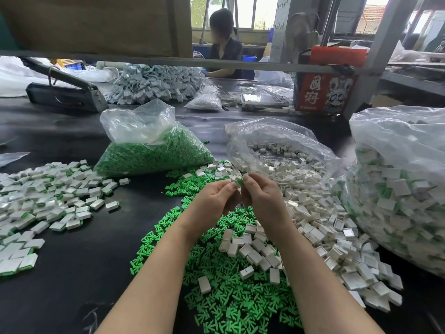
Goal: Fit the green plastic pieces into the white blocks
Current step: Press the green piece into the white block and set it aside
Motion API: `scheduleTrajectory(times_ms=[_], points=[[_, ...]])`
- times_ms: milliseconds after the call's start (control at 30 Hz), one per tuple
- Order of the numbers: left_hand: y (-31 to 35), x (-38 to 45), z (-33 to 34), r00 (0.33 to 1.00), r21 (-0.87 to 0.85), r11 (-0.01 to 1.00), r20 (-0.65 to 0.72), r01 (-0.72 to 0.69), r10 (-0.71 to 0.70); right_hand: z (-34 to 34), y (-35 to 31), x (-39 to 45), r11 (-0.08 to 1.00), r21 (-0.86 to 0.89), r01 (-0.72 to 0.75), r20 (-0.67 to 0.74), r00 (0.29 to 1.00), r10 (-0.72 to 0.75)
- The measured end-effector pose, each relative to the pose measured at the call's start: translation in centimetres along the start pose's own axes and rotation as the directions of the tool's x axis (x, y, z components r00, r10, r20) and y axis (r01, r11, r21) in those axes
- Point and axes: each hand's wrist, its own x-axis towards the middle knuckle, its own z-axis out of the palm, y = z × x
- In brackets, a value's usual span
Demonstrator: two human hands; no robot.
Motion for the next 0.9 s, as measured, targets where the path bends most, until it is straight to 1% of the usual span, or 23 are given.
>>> scheduleTrajectory(times_ms=[300,533,700,900], points=[[0.03,-0.04,0.07,1.0,-0.012,1.0,0.005,-0.005,0.005,0.0,-0.1,-0.12,1.0,0.007,0.023,0.007,1.0,-0.023],[-0.34,0.06,-0.04,1.0,-0.06,0.998,0.006,0.014,-0.014,-0.04,-0.12,-0.16,0.994,-0.096,0.055,0.041,0.998,-0.051],[-0.03,0.02,-0.01,1.0,-0.102,0.995,0.009,0.011,-0.01,0.07,0.05,-0.02,1.0,0.019,0.012,-0.009,1.0,-0.012],[-0.04,0.03,-0.1,1.0,-0.074,0.997,0.022,0.01,-0.009,-0.04,0.31,0.11,1.0,-0.003,0.019,0.012,1.0,-0.019]])
